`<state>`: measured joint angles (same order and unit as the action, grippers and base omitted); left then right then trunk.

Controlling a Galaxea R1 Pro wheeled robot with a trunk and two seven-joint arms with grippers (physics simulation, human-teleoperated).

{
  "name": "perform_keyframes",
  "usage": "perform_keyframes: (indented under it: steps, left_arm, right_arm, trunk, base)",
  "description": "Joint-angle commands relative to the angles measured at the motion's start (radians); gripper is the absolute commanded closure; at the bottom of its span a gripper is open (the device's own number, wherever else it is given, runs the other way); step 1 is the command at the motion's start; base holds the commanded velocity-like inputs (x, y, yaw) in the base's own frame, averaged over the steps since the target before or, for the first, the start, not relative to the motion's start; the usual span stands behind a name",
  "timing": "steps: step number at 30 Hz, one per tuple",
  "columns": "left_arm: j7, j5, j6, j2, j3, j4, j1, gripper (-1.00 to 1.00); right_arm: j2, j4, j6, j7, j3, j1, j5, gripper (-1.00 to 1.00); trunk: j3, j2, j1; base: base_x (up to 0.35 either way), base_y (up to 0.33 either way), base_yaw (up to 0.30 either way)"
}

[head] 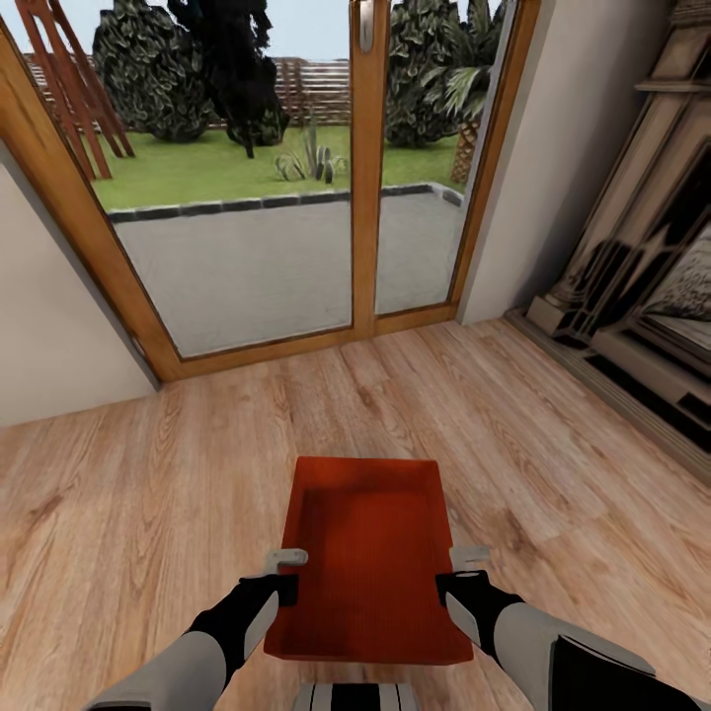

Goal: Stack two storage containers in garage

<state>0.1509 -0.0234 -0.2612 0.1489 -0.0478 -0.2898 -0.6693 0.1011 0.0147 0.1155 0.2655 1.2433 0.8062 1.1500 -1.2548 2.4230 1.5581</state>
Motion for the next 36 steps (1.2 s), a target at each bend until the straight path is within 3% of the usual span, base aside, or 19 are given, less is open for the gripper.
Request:
perform_keyframes:
  steps: [1,36]
  left_arm:
    - [0.011,-0.024,-0.008,-0.003,-0.006,-0.002,0.000,1.00]
    - [0.014,-0.022,-0.015,-0.003,-0.007,-0.002,0.001,1.00]
  right_arm:
    - [0.000,-0.001,0.004,-0.002,-0.008,0.001,0.005,1.00]
    - [0.000,-0.002,0.004,-0.002,-0.008,0.001,0.005,1.00]
  trunk:
    - [0.003,-0.007,-0.004]
    - [0.112,-0.252,-0.138]
  base:
    - [0.000,0.000,0.000]
    - [0.000,0.000,0.000]
